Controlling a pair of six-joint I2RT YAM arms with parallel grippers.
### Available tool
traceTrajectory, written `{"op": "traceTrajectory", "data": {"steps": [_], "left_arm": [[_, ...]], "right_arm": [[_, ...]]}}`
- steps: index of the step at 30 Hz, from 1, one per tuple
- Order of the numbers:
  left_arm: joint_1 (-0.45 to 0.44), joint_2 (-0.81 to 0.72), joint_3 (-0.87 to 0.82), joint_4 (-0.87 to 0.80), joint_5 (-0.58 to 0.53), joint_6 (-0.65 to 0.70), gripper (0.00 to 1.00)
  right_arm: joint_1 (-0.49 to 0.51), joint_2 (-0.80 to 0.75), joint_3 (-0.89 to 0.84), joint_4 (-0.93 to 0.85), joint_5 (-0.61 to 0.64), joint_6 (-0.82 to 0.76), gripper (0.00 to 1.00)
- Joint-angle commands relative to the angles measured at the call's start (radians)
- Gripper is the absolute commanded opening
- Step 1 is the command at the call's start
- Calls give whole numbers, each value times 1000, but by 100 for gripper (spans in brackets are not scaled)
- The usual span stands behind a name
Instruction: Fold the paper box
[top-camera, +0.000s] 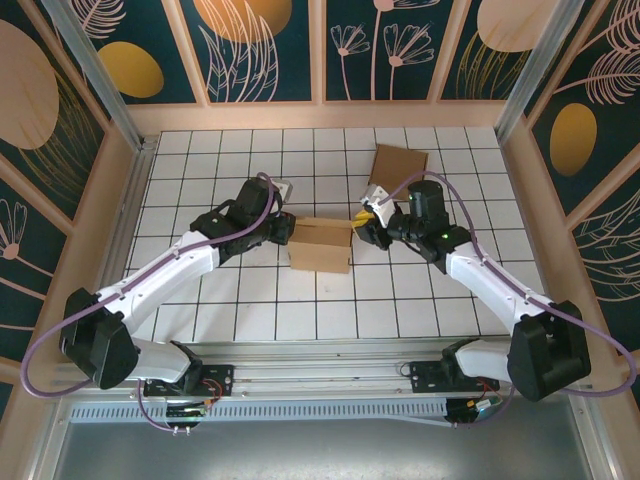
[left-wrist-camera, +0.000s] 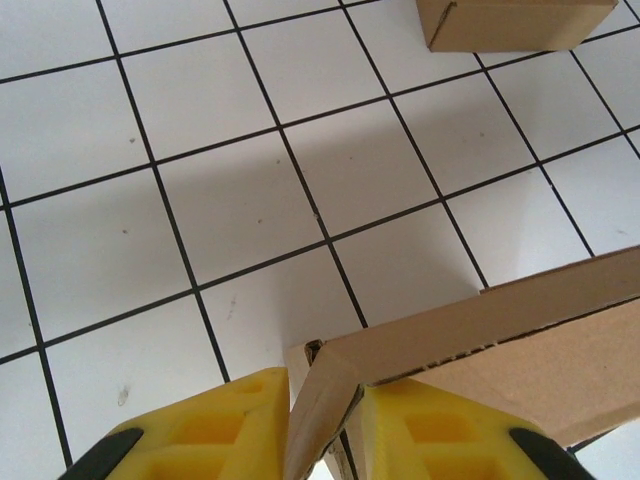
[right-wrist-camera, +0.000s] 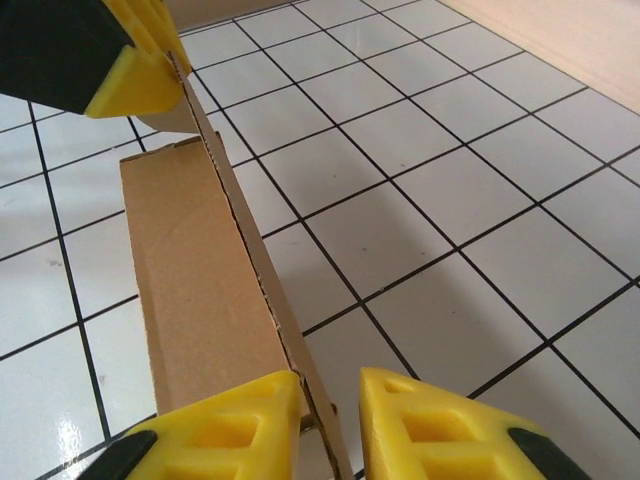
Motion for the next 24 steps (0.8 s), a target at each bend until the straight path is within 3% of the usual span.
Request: {"op": "traceTrajectory", "data": {"steps": [1,6,11,24], "left_arm": [[-2,-26,-13,-2,24,-24,25],[-2,-31,-12,-15,37,-33,27],[-2,-47,-14,-31,16,-31,39],[-2,-29,-40,-25,-4,-38,24]], "right_arm": [[7,-22,5,-7,11,32,20],[7,-19,23,-46,19,54,18],[7,-33,19,-56,21,73,18],[23,-46,-1,-45,16,88,7]]}}
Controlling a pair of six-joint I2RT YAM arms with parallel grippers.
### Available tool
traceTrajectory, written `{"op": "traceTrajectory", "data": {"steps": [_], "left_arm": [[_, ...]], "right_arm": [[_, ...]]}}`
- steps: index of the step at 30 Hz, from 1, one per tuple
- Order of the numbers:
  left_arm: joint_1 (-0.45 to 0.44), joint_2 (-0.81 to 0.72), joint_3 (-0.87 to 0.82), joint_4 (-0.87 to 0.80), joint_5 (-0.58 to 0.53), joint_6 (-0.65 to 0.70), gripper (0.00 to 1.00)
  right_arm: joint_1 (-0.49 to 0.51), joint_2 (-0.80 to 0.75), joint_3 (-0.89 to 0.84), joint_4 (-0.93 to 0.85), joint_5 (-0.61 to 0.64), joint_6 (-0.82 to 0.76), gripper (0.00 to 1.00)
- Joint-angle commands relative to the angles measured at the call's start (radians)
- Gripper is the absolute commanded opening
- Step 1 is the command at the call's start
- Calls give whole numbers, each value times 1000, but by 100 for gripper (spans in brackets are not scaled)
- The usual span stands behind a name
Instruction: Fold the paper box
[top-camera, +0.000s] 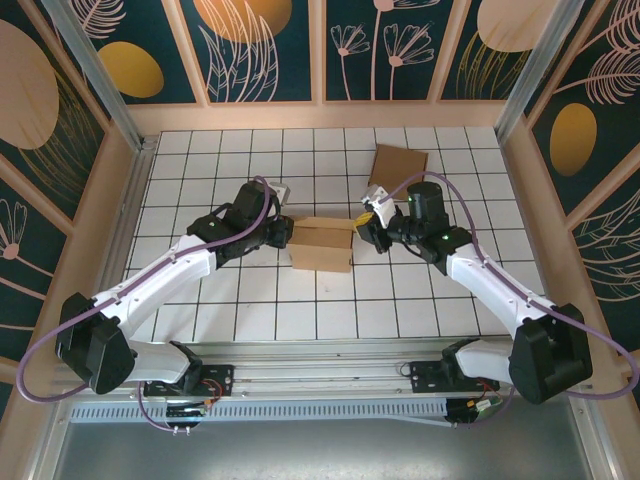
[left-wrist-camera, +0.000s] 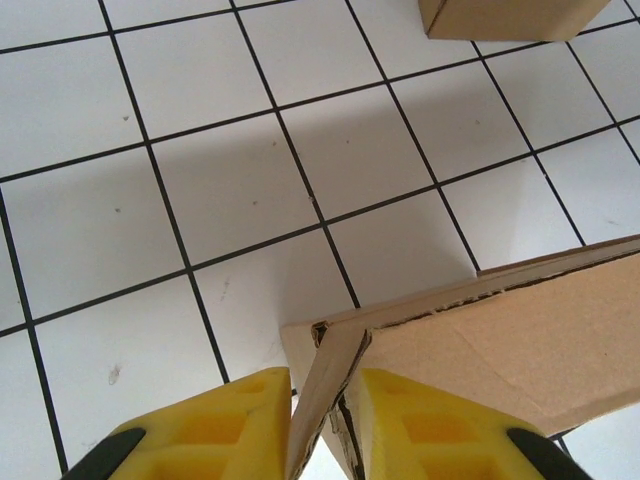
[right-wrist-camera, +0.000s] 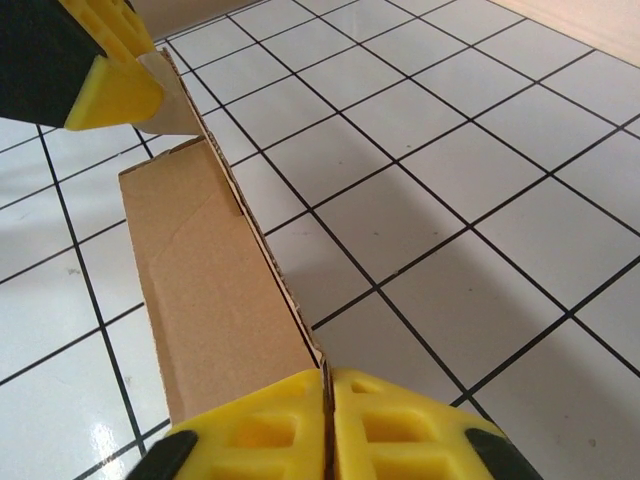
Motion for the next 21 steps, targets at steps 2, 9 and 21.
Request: {"op": "traceTrajectory", "data": {"steps": [2,9,21], "left_arm": [[-2,2,-9,-24,-18,-14,21],[-2,-1,5,-7,38,-91,12],[-2,-24,-74,92,74,-264,6]], "right_arm": [[12,-29,-4,-6,6,18,5],[52,-7,11,23,120,174,4],[178,2,21,63,437,449,5]]}}
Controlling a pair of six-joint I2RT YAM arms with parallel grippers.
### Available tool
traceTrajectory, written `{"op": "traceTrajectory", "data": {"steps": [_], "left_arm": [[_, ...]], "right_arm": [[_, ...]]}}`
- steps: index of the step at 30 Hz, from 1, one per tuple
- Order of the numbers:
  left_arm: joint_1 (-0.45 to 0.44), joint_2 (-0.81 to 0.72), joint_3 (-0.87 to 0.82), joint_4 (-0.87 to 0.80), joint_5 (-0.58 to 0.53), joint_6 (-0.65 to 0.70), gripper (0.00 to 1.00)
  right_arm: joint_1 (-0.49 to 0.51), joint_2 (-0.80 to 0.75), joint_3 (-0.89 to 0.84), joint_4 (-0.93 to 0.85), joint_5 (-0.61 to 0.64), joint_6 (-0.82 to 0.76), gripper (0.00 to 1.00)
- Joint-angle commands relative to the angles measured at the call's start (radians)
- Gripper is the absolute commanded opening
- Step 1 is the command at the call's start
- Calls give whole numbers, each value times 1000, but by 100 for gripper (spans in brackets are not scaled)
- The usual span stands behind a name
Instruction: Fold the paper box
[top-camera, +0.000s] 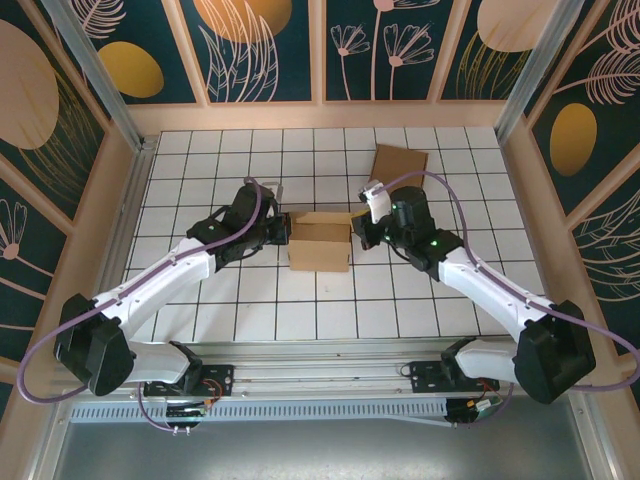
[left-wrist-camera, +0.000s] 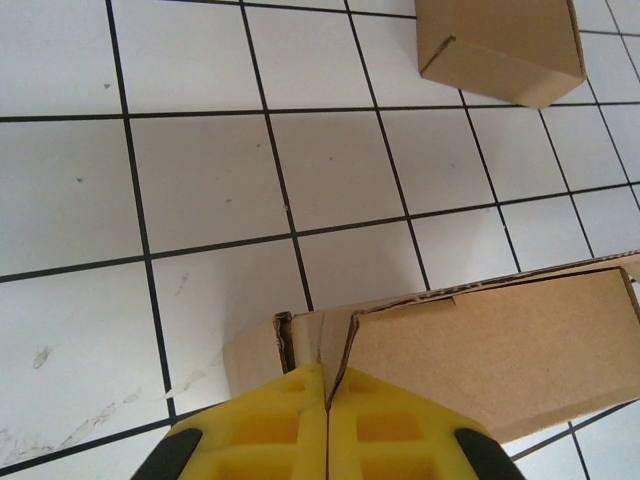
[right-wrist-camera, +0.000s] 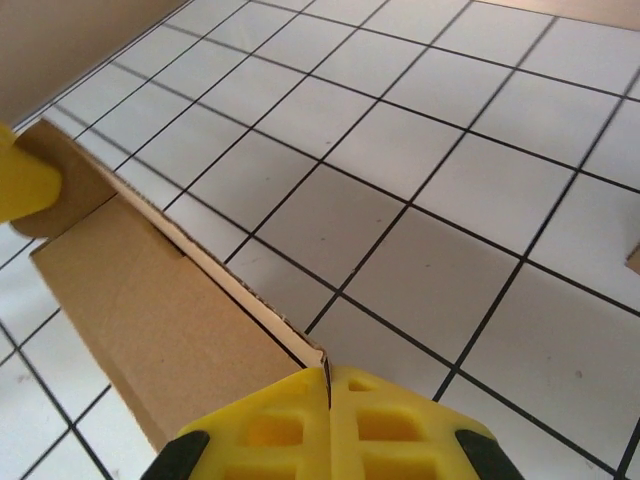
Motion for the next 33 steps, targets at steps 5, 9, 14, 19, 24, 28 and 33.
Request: {"op": "traceTrajectory", "data": {"steps": [5,9,14,19,24,28,33], "left_arm": [[-8,-28,-48,2,36,-58,7],[-8,-42,-81,3,43,-64,6],[-10,-45,-92,13,53,-73,6],[-17,-55,-109,35,60,-81,6],[-26,-50,-111,49,60,-91,5],[-33,-46,-117,50,51,-98,5],[-40,-53,-133,59,40,-114,5]], "right_arm": [[48,32,24,-6,142,206,6],[60,44,28,-20,185,300,6],[77,36,20,-7,207,439,6],[102,48,13,-9,252,535,7],[133,52,-6,4,287,571,7],[138,35,-19,4,302,618,7],[145,12,-48,-4,322,692,8]]}}
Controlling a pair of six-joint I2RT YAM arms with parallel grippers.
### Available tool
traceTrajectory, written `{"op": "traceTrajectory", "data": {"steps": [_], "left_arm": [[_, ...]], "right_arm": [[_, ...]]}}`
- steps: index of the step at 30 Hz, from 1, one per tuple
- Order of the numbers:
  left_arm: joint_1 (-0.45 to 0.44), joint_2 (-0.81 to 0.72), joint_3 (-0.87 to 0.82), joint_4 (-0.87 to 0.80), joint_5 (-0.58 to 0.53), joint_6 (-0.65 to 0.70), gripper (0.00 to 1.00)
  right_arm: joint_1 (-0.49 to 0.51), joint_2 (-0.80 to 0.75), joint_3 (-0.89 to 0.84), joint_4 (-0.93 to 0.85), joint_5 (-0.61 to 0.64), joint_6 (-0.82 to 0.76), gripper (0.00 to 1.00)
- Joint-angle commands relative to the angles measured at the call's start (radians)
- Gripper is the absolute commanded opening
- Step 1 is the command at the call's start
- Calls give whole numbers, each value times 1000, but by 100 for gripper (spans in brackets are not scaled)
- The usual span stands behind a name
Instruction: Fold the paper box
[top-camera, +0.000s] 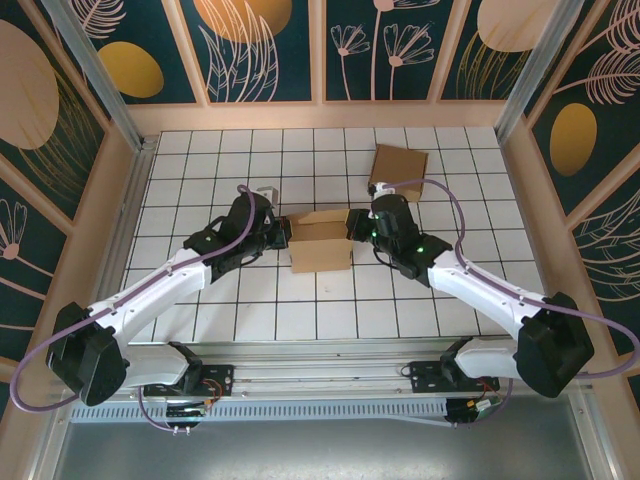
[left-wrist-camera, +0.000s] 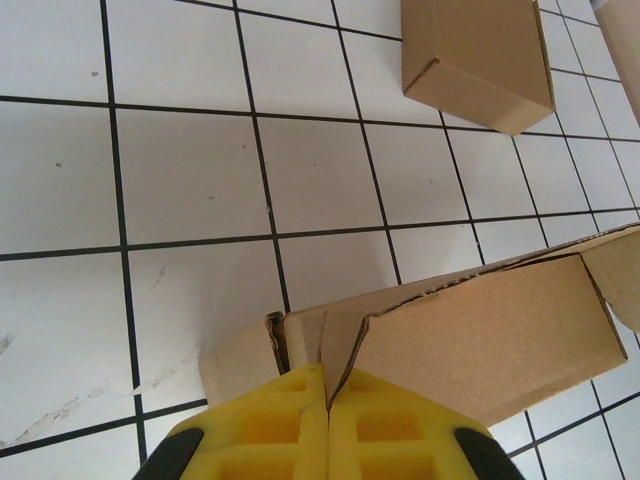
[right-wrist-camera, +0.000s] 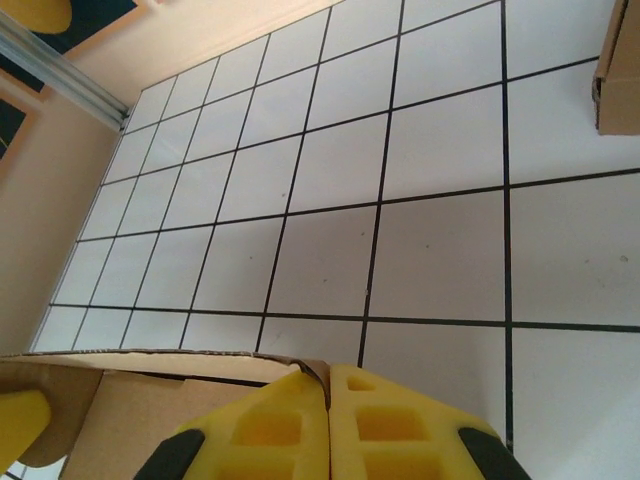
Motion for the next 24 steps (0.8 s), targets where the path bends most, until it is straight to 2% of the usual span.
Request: {"op": "traceTrajectory", "data": {"steps": [1,24], "left_arm": [[-24,4,-41,-36,43,-31,5],[-48,-18,-122,10,33,-76,5]], "right_arm": [[22,-16,-54,-49,18,95,8],[151,-39,-211,-2,199,74,8]]}}
